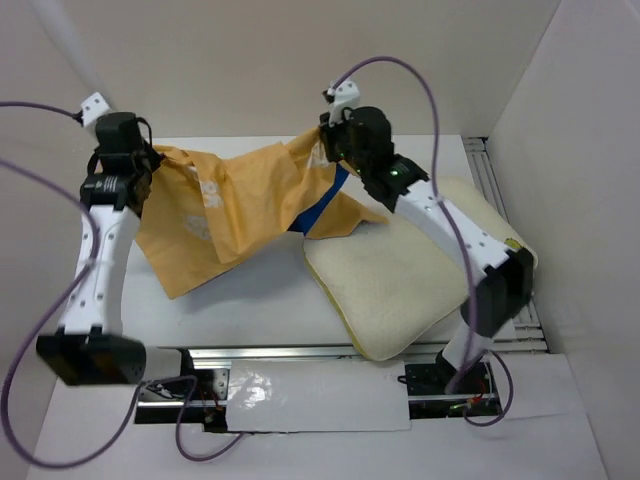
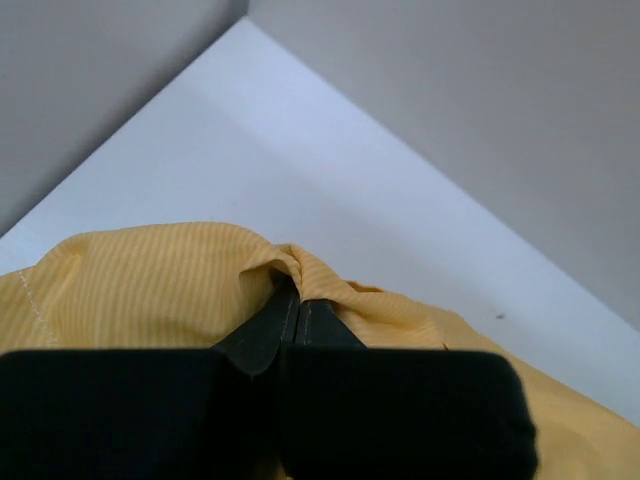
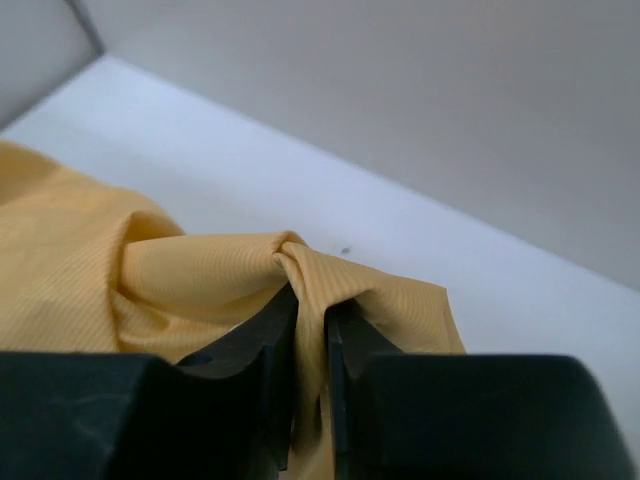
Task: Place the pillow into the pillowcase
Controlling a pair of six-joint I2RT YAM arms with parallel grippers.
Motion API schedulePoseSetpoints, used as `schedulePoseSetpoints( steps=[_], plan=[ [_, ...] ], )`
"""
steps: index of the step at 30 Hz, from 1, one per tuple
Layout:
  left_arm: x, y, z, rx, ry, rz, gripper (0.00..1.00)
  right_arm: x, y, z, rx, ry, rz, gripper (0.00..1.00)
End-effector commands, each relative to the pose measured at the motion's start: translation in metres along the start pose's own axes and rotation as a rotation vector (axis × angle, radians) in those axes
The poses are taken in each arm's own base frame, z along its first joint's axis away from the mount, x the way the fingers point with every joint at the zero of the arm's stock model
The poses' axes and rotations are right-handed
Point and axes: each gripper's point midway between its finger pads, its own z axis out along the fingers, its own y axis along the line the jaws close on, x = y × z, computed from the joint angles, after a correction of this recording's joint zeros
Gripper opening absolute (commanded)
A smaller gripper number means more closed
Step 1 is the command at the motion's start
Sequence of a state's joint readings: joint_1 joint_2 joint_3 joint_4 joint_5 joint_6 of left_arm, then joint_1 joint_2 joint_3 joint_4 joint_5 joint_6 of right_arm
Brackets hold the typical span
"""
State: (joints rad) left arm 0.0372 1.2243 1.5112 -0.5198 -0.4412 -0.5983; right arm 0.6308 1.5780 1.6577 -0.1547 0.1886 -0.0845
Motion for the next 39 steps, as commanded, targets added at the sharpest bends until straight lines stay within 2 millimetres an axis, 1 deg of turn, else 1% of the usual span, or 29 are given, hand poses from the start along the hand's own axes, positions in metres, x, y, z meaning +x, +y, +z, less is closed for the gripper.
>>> schedulePoseSetpoints(
  steps=[1,2,3,4,5,6,7,8,9,10,11,12,13,14,16,17,19,21,22,24,26,27,28,29,32,33,35,36,39],
  plan=[
    [0.02,0.005,0.06,-0.048,0.079,0.027,0.0,0.091,0.037,0.043,-0.191,0.212,0.04,0.24],
    [0.034,0.008,0.075,-0.057,0.139,0.036,0.04,0.094,0.039,0.055,-0.191,0.223,0.039,0.28],
    [0.042,0.015,0.092,-0.063,0.188,0.031,0.12,0.132,0.037,0.074,-0.181,0.304,0.036,0.32],
    [0.058,0.008,0.116,-0.041,0.266,0.042,0.22,0.147,0.037,0.078,-0.17,0.363,0.043,0.34],
    [0.067,0.007,0.123,-0.046,0.308,0.049,0.4,0.132,0.021,0.089,-0.142,0.341,0.052,0.4],
    [0.078,0.018,0.126,-0.087,0.363,0.06,0.46,0.148,0.015,0.097,-0.127,0.381,0.064,0.51],
    [0.086,0.02,0.132,-0.101,0.39,0.067,0.49,0.147,0.008,0.094,-0.113,0.396,0.076,0.66],
    [0.088,0.021,0.131,-0.108,0.397,0.059,0.6,0.147,-0.005,0.095,-0.104,0.396,0.086,0.83],
    [0.092,0.025,0.127,-0.114,0.408,0.061,0.75,0.152,-0.008,0.093,-0.107,0.405,0.104,0.89],
    [0.105,0.032,0.126,-0.12,0.424,0.076,1.0,0.133,-0.012,0.089,-0.113,0.345,0.11,0.94],
    [0.108,0.035,0.122,-0.121,0.426,0.076,1.0,0.131,-0.013,0.084,-0.127,0.332,0.125,1.0],
    [0.101,0.033,0.11,-0.098,0.405,0.067,1.0,0.152,-0.02,0.077,-0.112,0.364,0.139,1.0],
    [0.105,0.034,0.105,-0.086,0.408,0.064,1.0,0.137,-0.021,0.07,-0.112,0.319,0.138,1.0],
    [0.12,0.04,0.102,-0.084,0.432,0.066,1.0,0.141,-0.02,0.065,-0.11,0.329,0.148,1.0],
    [0.127,0.043,0.09,-0.066,0.441,0.061,1.0,0.153,-0.023,0.054,-0.108,0.376,0.164,1.0],
    [0.145,0.045,0.088,-0.055,0.472,0.067,1.0,0.161,-0.02,0.05,-0.119,0.405,0.176,1.0],
    [0.161,0.048,0.088,-0.061,0.496,0.068,1.0,0.178,-0.018,0.041,-0.11,0.47,0.212,1.0],
    [0.182,0.056,0.093,-0.091,0.538,0.057,1.0,0.187,-0.002,0.031,-0.133,0.505,0.238,1.0],
    [0.194,0.059,0.095,-0.108,0.561,0.072,1.0,0.201,0.01,0.027,-0.153,0.531,0.232,1.0],
    [0.22,0.068,0.105,-0.162,0.614,0.076,1.0,0.206,0.019,0.024,-0.148,0.542,0.215,1.0],
    [0.236,0.071,0.113,-0.179,0.657,0.072,0.98,0.225,0.028,0.025,-0.15,0.588,0.202,1.0],
    [0.254,0.079,0.118,-0.207,0.703,0.084,0.94,0.224,0.037,0.027,-0.16,0.589,0.21,1.0],
    [0.263,0.08,0.12,-0.221,0.723,0.06,0.84,0.226,0.047,0.029,-0.172,0.594,0.217,1.0],
    [0.27,0.081,0.121,-0.223,0.743,0.06,0.77,0.239,0.057,0.032,-0.2,0.623,0.219,1.0],
    [0.287,0.09,0.122,-0.254,0.783,0.061,0.58,0.239,0.083,0.046,-0.26,0.614,0.212,1.0],
    [0.297,0.096,0.12,-0.269,0.806,0.067,0.55,0.256,0.087,0.053,-0.266,0.643,0.213,1.0],
    [0.315,0.101,0.112,-0.272,0.856,0.051,0.45,0.255,0.097,0.065,-0.292,0.629,0.215,1.0],
    [0.321,0.101,0.109,-0.261,0.874,0.044,0.32,0.275,0.102,0.07,-0.298,0.665,0.228,1.0],
    [0.343,0.114,0.091,-0.297,0.941,0.026,0.23,0.299,0.107,0.085,-0.283,0.714,0.252,1.0]
  ],
)
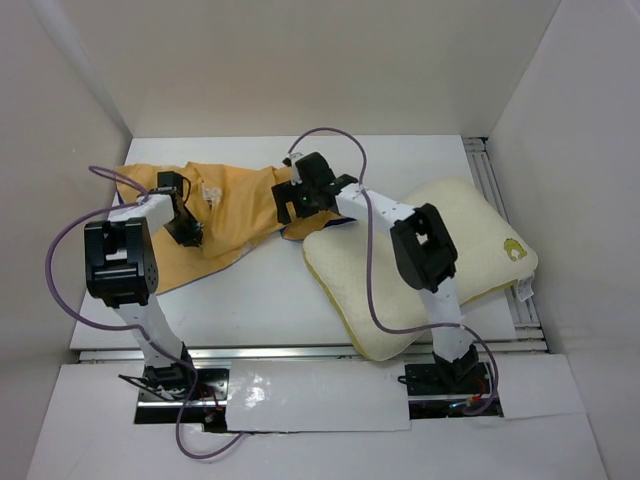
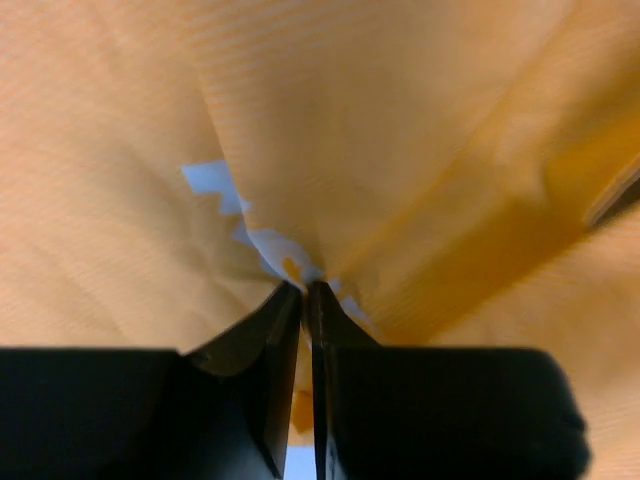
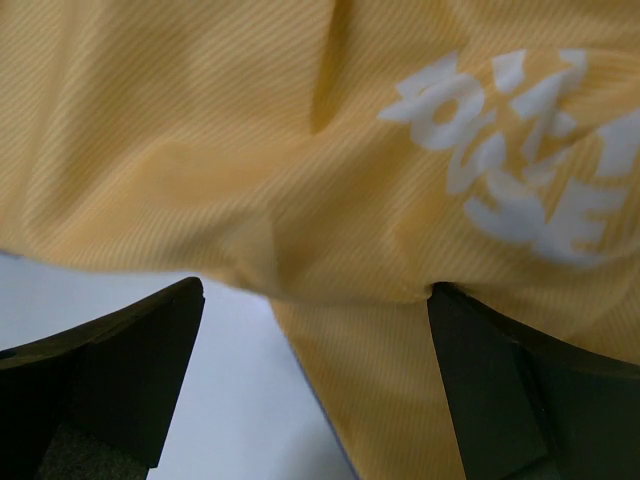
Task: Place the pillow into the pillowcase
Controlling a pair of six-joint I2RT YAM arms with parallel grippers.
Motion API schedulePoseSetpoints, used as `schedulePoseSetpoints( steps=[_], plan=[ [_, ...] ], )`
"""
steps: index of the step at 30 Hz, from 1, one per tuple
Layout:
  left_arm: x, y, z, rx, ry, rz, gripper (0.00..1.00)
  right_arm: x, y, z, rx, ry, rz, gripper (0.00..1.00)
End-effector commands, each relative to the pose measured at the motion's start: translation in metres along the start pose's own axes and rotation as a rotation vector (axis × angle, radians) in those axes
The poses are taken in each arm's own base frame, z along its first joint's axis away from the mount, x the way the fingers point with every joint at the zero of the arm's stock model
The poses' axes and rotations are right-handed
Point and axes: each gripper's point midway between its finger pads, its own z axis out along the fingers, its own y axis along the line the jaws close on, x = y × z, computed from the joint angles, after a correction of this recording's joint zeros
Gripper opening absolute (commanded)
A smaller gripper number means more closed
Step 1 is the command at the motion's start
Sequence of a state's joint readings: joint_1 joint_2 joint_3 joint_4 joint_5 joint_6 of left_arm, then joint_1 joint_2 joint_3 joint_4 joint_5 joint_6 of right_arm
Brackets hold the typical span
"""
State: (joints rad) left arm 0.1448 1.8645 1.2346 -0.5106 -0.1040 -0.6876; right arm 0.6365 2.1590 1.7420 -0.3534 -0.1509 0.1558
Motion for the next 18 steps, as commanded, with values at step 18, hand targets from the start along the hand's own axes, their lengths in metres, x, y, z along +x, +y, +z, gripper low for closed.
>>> schedulePoseSetpoints(
  steps=[18],
  plan=[
    [0.279,-0.094,-0.129,0.421,0.272,0.478,0.22,-0.115,-0.014,0.085,-0.199,-0.342,0.089,1.0]
  ],
)
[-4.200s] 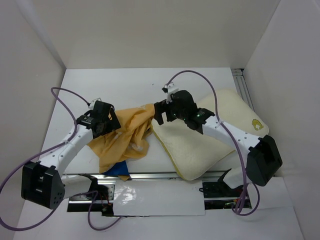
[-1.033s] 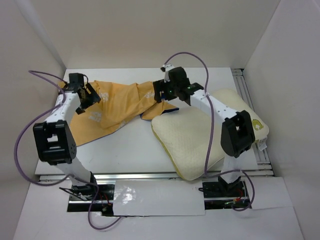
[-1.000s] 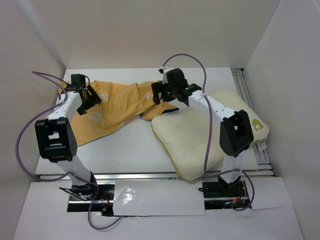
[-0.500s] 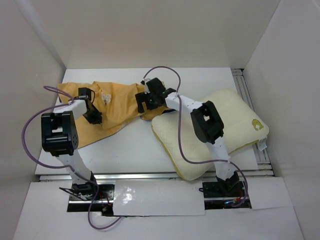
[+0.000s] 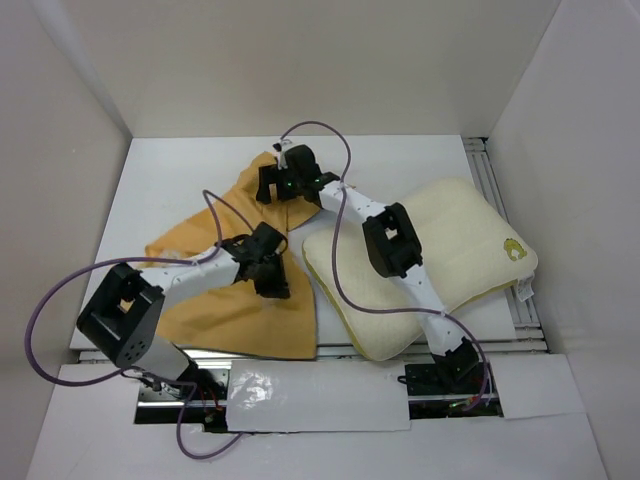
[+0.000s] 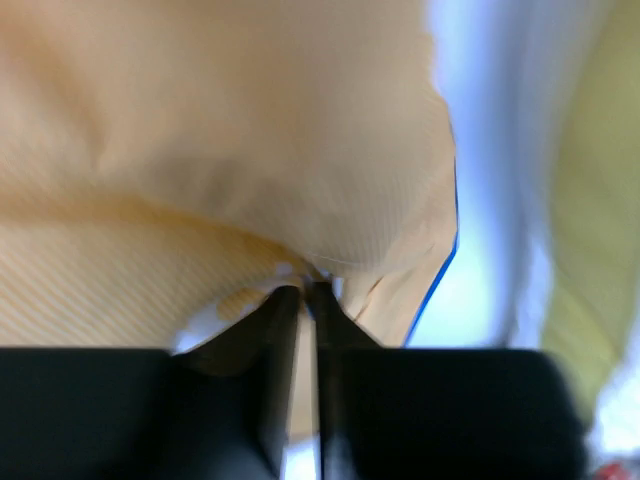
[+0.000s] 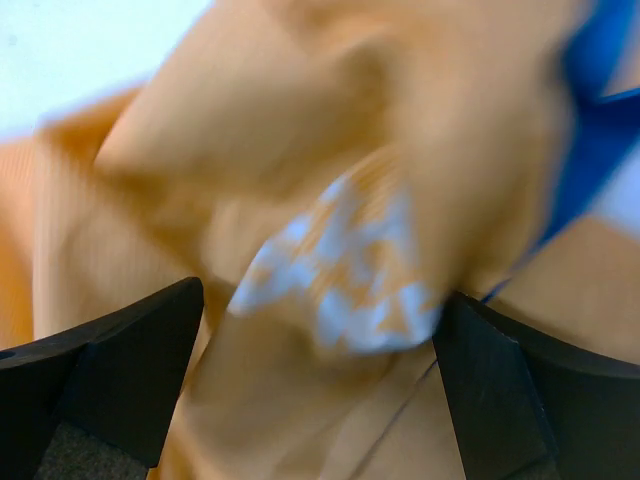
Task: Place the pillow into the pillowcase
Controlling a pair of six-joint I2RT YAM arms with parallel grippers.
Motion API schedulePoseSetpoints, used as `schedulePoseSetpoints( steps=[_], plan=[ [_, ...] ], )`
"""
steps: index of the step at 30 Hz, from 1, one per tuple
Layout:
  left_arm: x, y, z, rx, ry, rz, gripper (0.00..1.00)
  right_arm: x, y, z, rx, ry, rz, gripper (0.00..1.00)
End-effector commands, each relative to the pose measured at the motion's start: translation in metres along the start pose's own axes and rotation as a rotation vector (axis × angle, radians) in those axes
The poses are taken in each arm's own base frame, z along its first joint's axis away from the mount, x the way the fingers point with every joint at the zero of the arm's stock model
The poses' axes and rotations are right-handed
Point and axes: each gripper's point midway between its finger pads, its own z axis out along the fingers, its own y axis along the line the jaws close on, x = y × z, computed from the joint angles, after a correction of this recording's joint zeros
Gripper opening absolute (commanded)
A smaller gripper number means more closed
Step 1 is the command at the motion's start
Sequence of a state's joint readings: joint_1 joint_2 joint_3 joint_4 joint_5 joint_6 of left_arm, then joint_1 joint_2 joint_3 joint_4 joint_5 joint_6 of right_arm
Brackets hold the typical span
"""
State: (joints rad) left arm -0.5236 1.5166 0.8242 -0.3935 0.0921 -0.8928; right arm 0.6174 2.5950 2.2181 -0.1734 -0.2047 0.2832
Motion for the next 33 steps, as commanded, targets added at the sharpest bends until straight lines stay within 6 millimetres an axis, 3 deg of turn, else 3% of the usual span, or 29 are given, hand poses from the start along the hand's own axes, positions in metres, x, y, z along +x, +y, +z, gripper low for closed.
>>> schedulePoseSetpoints(
  steps=[1,2,3,4,5,6,7,8,9,10,11,12,13,14,16,17,18,19,20,21,22,24,25,26,27,29,30,32,33],
  plan=[
    [0.029,-0.051,-0.036,0.063,-0.005,0.125,0.28,-0.077,0.003,-0.025,-0.151,-0.168,-0.017,1.0],
    [0.018,-0.072,-0.054,0.091,-0.065,0.151,0.47,-0.087,0.01,-0.036,-0.2,-0.173,-0.026,1.0],
    [0.012,-0.069,-0.063,0.048,-0.118,0.181,0.6,-0.094,0.001,-0.046,-0.19,-0.177,-0.031,1.0],
    [0.009,-0.079,-0.078,0.07,-0.163,0.201,0.71,-0.115,0.006,-0.067,-0.189,-0.209,-0.052,1.0],
    [-0.003,-0.088,-0.093,0.087,-0.214,0.21,0.92,-0.118,0.009,-0.078,-0.185,-0.205,-0.075,1.0],
    [-0.014,-0.089,-0.101,0.078,-0.275,0.219,1.0,-0.123,0.006,-0.09,-0.173,-0.206,-0.08,1.0],
    [-0.019,-0.086,-0.108,0.059,-0.3,0.215,1.0,-0.112,-0.002,-0.097,-0.153,-0.173,-0.074,1.0],
    [-0.033,-0.079,-0.113,0.029,-0.336,0.186,1.0,-0.125,0.007,-0.124,-0.142,-0.181,-0.087,1.0],
    [-0.048,-0.077,-0.125,0.011,-0.391,0.163,1.0,-0.124,0.004,-0.134,-0.103,-0.174,-0.104,1.0],
    [-0.059,-0.064,-0.129,-0.035,-0.407,0.13,1.0,-0.102,-0.009,-0.139,-0.068,-0.12,-0.097,1.0],
    [-0.068,-0.056,-0.133,-0.057,-0.424,0.087,1.0,-0.11,-0.008,-0.168,-0.019,-0.123,-0.121,1.0],
    [-0.078,-0.051,-0.134,-0.077,-0.444,0.063,1.0,-0.082,-0.018,-0.173,0.021,-0.061,-0.11,1.0],
    [-0.092,-0.038,-0.136,-0.108,-0.468,0.027,1.0,-0.088,-0.006,-0.199,0.03,-0.082,-0.136,1.0],
    [-0.105,-0.034,-0.139,-0.124,-0.491,0.0,1.0,-0.083,-0.011,-0.211,0.074,-0.082,-0.142,1.0],
    [-0.128,-0.025,-0.135,-0.171,-0.51,-0.003,1.0,-0.048,0.0,-0.239,0.094,-0.053,-0.151,1.0],
    [-0.14,-0.024,-0.134,-0.188,-0.528,-0.01,1.0,-0.044,0.004,-0.247,0.1,-0.076,-0.161,1.0],
    [-0.155,-0.028,-0.127,-0.207,-0.527,0.011,1.0,-0.011,-0.003,-0.251,0.126,-0.025,-0.154,1.0],
    [-0.167,-0.03,-0.123,-0.216,-0.531,0.013,1.0,-0.002,0.003,-0.26,0.118,-0.02,-0.147,1.0],
    [-0.182,-0.023,-0.119,-0.25,-0.545,-0.013,1.0,-0.012,0.012,-0.28,0.106,-0.079,-0.159,1.0],
    [-0.2,-0.032,-0.126,-0.262,-0.586,-0.009,1.0,0.009,0.012,-0.284,0.101,-0.054,-0.148,1.0],
    [-0.221,-0.031,-0.114,-0.303,-0.58,-0.001,1.0,0.0,0.018,-0.3,0.099,-0.103,-0.146,1.0],
    [-0.242,-0.029,-0.099,-0.341,-0.571,0.002,1.0,0.015,0.03,-0.308,0.083,-0.086,-0.162,1.0],
    [-0.25,-0.015,-0.072,-0.402,-0.525,-0.006,1.0,0.013,0.036,-0.316,0.084,-0.097,-0.17,1.0],
    [-0.267,-0.021,-0.076,-0.398,-0.553,-0.036,1.0,0.027,0.035,-0.317,0.11,-0.046,-0.172,1.0],
    [-0.267,-0.013,-0.067,-0.431,-0.519,-0.038,1.0,0.038,0.051,-0.32,0.085,-0.016,-0.186,1.0],
    [-0.282,-0.002,-0.042,-0.458,-0.503,-0.058,1.0,0.074,0.061,-0.32,0.079,0.089,-0.189,1.0],
    [-0.287,-0.005,-0.033,-0.444,-0.503,-0.05,1.0,0.1,0.078,-0.318,0.046,0.147,-0.23,1.0],
    [-0.297,0.003,-0.014,-0.438,-0.47,-0.061,1.0,0.125,0.085,-0.315,0.077,0.183,-0.248,1.0],
    [-0.294,-0.002,-0.006,-0.405,-0.443,-0.058,1.0,0.146,0.099,-0.316,0.05,0.218,-0.295,1.0]
  ],
)
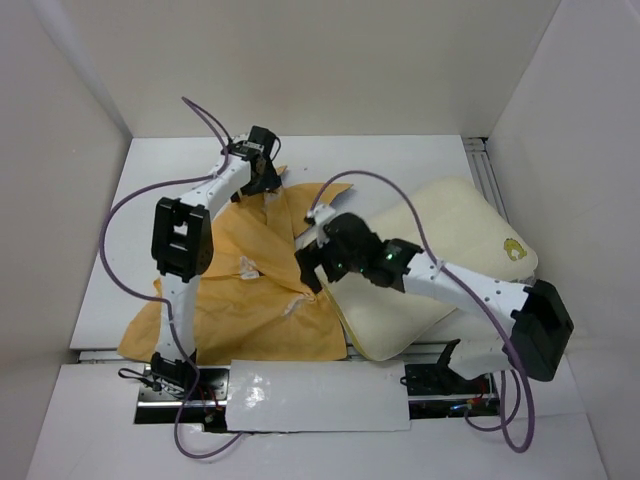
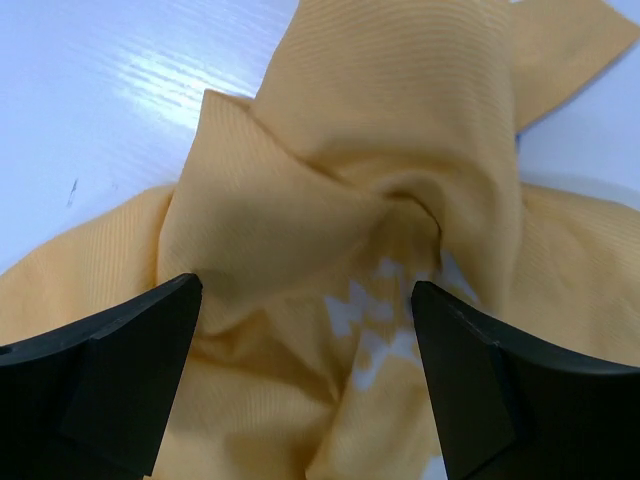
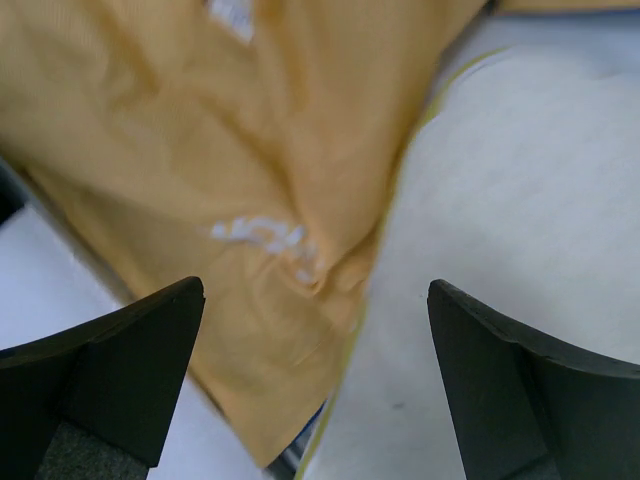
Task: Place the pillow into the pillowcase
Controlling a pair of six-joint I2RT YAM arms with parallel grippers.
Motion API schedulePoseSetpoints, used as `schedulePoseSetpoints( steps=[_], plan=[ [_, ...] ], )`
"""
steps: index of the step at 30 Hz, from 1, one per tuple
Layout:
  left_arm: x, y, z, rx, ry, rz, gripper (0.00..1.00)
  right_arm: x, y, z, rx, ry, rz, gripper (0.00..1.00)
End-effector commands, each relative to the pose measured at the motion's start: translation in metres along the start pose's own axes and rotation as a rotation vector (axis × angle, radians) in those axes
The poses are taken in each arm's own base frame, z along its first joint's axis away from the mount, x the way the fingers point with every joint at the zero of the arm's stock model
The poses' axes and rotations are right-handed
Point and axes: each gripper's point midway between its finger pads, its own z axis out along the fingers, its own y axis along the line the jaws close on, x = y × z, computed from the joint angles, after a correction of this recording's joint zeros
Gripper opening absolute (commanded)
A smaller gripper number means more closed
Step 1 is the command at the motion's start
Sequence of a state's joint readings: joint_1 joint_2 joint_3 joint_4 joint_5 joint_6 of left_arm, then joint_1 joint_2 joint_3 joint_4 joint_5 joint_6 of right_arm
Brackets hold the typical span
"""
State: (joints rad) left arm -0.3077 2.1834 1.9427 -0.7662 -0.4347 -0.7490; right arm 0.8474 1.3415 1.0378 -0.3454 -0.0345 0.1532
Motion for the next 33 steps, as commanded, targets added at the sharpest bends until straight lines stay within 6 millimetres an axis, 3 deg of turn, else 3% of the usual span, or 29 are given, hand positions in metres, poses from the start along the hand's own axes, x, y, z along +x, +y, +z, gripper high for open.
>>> schedulePoseSetpoints(
  steps=[1,3,7,11,12,13,14,17,20,21,22,23,24,25,27,29,30,33],
  plan=[
    [-0.009,-0.007,0.008,0.034,0.01,0.012,1.0,0.056,0.026,0.003,0.028,0.137,-0.055,1.0],
    [-0.004,-0.005,0.021,0.037,0.015,0.015,1.0,0.073,0.041,0.005,0.02,0.176,-0.09,1.0],
    [0.001,-0.008,0.032,0.101,0.04,0.015,0.81,0.107,0.047,0.017,0.034,0.282,-0.113,1.0],
    [0.019,-0.006,0.043,0.097,0.082,0.018,0.43,0.126,0.046,0.031,0.052,0.303,-0.091,0.97],
    [0.031,0.0,0.05,0.084,0.101,0.026,0.19,0.125,0.048,0.033,0.051,0.287,-0.097,0.95],
    [0.036,-0.001,0.052,0.091,0.112,0.027,0.02,0.123,0.047,0.037,0.064,0.273,-0.087,0.94],
    [0.036,0.007,0.056,0.072,0.115,0.021,0.0,0.116,0.047,0.04,0.072,0.241,-0.084,0.94],
    [0.037,0.03,0.053,0.035,0.135,-0.04,0.0,0.113,0.041,0.05,0.107,0.203,-0.085,0.8],
    [0.03,0.066,0.037,-0.024,0.111,-0.118,0.0,0.105,0.05,0.056,0.074,0.193,-0.1,0.8],
    [0.033,0.091,0.039,-0.067,0.117,-0.153,0.0,0.107,0.051,0.059,0.063,0.197,-0.111,0.81],
    [0.019,0.106,0.023,-0.078,0.074,-0.211,0.0,0.098,0.054,0.06,0.054,0.175,-0.115,0.83],
    [0.018,0.12,0.018,-0.092,0.072,-0.243,0.0,0.097,0.055,0.062,0.054,0.174,-0.115,0.85],
    [0.012,0.148,0.017,-0.133,0.059,-0.298,0.0,0.094,0.056,0.063,0.05,0.165,-0.124,0.85],
    [0.025,0.167,0.016,-0.167,0.083,-0.323,0.0,0.094,0.054,0.066,0.066,0.164,-0.126,0.88],
    [0.017,0.203,0.002,-0.203,0.05,-0.405,0.0,0.093,0.049,0.072,0.081,0.163,-0.134,0.91],
    [0.028,0.224,-0.001,-0.231,0.056,-0.435,0.0,0.08,0.049,0.078,0.085,0.146,-0.13,0.93],
    [0.023,0.239,-0.008,-0.241,0.037,-0.47,0.0,0.08,0.045,0.084,0.095,0.155,-0.126,0.95],
    [0.029,0.259,-0.013,-0.257,0.044,-0.505,0.0,0.063,0.04,0.094,0.113,0.148,-0.121,0.96]
  ],
)
